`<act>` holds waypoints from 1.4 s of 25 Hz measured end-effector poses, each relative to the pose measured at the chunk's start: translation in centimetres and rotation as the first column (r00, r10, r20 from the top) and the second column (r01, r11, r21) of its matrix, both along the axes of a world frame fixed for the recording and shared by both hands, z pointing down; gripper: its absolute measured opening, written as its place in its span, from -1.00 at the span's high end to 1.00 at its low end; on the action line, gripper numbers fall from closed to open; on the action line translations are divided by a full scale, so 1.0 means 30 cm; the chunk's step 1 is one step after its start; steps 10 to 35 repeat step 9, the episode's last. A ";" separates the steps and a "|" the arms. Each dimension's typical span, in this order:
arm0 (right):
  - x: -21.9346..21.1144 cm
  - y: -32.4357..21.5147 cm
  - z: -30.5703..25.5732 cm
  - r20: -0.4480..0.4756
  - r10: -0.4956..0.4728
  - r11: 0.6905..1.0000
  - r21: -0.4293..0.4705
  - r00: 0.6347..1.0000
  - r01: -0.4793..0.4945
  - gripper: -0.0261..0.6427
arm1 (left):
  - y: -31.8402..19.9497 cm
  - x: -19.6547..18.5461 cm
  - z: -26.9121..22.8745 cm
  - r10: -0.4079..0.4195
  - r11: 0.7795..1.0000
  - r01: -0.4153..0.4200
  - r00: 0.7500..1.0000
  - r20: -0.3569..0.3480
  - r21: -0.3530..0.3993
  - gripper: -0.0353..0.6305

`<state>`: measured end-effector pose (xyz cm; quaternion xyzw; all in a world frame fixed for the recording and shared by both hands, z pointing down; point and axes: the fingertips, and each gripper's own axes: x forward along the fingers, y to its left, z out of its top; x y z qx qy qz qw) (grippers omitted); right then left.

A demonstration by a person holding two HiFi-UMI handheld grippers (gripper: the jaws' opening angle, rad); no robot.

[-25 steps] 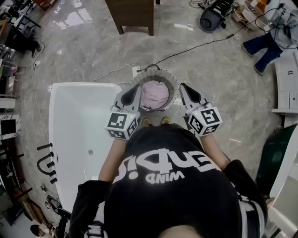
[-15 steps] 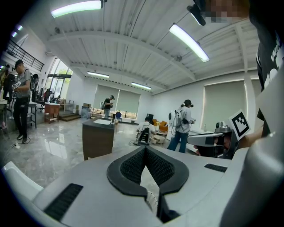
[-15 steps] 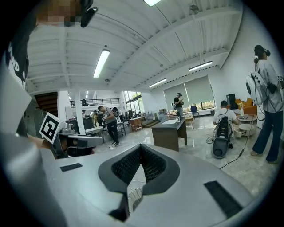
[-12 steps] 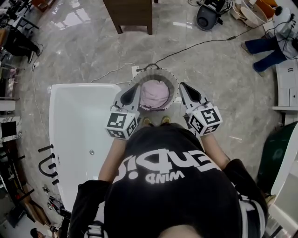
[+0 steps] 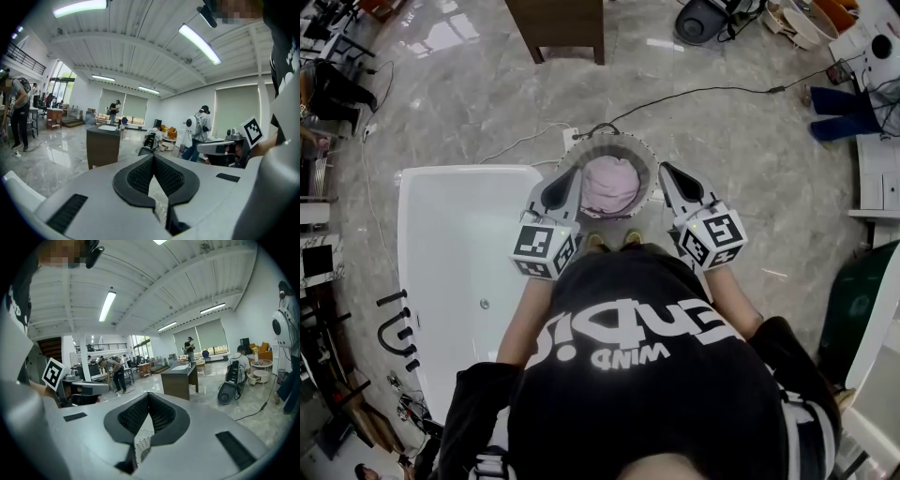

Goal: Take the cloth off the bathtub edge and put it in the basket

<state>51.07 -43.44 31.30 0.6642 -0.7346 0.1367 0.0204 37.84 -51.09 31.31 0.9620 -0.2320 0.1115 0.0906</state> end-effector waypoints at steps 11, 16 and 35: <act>-0.015 0.020 0.009 0.005 -0.015 1.000 -0.005 1.000 0.015 0.89 | 0.024 -0.009 0.013 0.001 1.000 -0.001 1.000 0.012 -0.003 0.85; -0.015 0.020 0.009 0.005 -0.015 1.000 -0.005 1.000 0.015 0.89 | 0.024 -0.009 0.013 0.001 1.000 -0.001 1.000 0.012 -0.003 0.85; -0.015 0.020 0.009 0.005 -0.015 1.000 -0.005 1.000 0.015 0.89 | 0.024 -0.009 0.013 0.001 1.000 -0.001 1.000 0.012 -0.003 0.85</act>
